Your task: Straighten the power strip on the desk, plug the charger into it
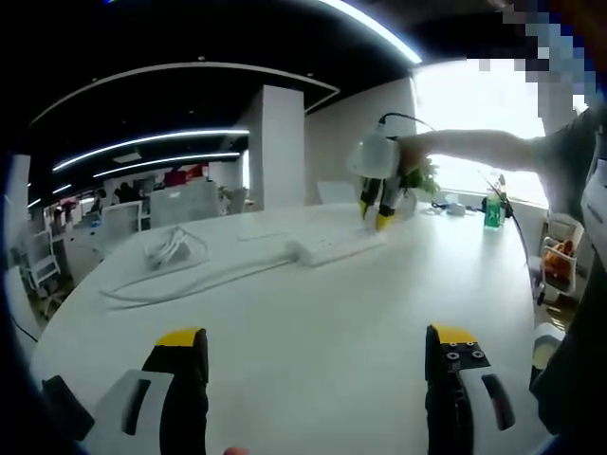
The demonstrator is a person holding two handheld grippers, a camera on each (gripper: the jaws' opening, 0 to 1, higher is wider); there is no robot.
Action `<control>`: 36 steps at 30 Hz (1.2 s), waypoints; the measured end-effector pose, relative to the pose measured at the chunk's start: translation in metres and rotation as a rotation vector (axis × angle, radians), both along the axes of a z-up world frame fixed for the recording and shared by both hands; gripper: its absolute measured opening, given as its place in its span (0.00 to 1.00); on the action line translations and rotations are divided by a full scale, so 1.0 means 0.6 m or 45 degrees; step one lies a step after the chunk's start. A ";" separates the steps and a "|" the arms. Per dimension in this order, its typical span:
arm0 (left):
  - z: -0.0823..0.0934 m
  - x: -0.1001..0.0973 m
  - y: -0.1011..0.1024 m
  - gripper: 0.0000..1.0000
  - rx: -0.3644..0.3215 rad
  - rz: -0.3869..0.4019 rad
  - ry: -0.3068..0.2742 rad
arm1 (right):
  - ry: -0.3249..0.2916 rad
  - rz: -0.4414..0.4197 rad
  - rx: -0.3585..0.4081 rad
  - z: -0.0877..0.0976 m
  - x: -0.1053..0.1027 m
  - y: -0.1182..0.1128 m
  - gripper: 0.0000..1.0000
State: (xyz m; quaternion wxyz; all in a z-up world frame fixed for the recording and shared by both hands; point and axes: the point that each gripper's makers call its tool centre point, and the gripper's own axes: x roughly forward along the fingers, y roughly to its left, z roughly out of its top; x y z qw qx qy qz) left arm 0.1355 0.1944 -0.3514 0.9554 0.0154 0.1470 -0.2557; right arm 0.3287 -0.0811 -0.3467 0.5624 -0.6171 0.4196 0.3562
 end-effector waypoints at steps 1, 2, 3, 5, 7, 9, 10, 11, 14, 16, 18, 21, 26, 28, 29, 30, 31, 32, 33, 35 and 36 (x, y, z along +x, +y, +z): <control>0.000 0.000 -0.001 0.98 0.002 -0.003 0.001 | -0.005 0.003 -0.005 0.000 -0.001 0.000 0.25; 0.000 0.000 -0.002 0.98 0.003 -0.006 0.000 | -0.008 0.004 -0.008 0.000 0.000 0.000 0.25; 0.000 0.000 -0.003 0.98 0.002 -0.006 0.000 | -0.011 0.002 -0.007 0.001 0.000 0.000 0.25; 0.001 0.000 -0.003 0.98 0.000 -0.004 -0.001 | -0.008 -0.001 0.009 0.001 0.000 0.000 0.25; 0.000 0.001 -0.002 0.98 0.000 0.000 0.001 | -0.007 0.000 0.017 0.000 -0.001 -0.001 0.25; -0.001 0.001 -0.003 0.98 0.004 -0.001 0.003 | -0.009 -0.005 0.004 -0.001 -0.002 -0.001 0.25; -0.001 0.001 -0.004 0.98 0.004 -0.002 0.003 | -0.012 -0.006 -0.001 -0.002 -0.003 -0.001 0.25; 0.000 0.002 -0.004 0.98 0.004 -0.002 0.002 | -0.015 -0.005 -0.006 -0.003 -0.003 -0.002 0.25; 0.000 0.003 -0.004 0.98 0.000 0.001 -0.001 | -0.009 -0.002 0.006 -0.005 -0.003 -0.001 0.25; 0.000 0.003 -0.003 0.98 0.001 0.002 0.001 | -0.004 -0.006 0.006 -0.006 -0.004 0.000 0.25; -0.001 0.003 -0.004 0.98 0.004 0.000 0.003 | -0.004 -0.005 -0.007 -0.006 0.003 0.001 0.25; -0.001 0.003 -0.005 0.98 0.005 -0.004 0.002 | 0.000 -0.004 -0.001 -0.005 0.002 -0.001 0.25; -0.001 0.003 -0.004 0.98 0.007 -0.001 0.004 | 0.002 0.003 0.011 -0.005 0.001 -0.001 0.25; -0.002 0.003 -0.005 0.98 0.010 -0.003 0.005 | 0.004 0.005 0.004 -0.005 0.001 -0.001 0.25; -0.002 0.003 -0.005 0.98 0.011 -0.002 0.006 | 0.005 0.010 -0.002 -0.005 0.001 -0.001 0.25; -0.002 0.003 -0.005 0.98 0.012 -0.001 0.006 | 0.006 0.010 -0.003 -0.005 0.001 -0.001 0.25; -0.002 0.002 -0.006 0.98 0.012 -0.002 0.006 | 0.005 0.010 -0.004 -0.006 0.001 -0.002 0.25; -0.001 0.002 -0.006 0.98 0.011 -0.002 0.004 | 0.003 0.011 -0.005 -0.006 0.001 -0.002 0.25; -0.001 0.002 -0.006 0.98 0.011 -0.002 0.004 | 0.000 0.012 -0.005 -0.006 0.001 -0.002 0.25; -0.001 0.001 -0.006 0.98 0.013 -0.002 0.005 | -0.002 0.012 -0.002 -0.005 0.002 -0.003 0.25; -0.002 0.001 -0.006 0.98 0.013 -0.002 0.006 | -0.004 0.011 -0.001 -0.005 0.003 -0.003 0.25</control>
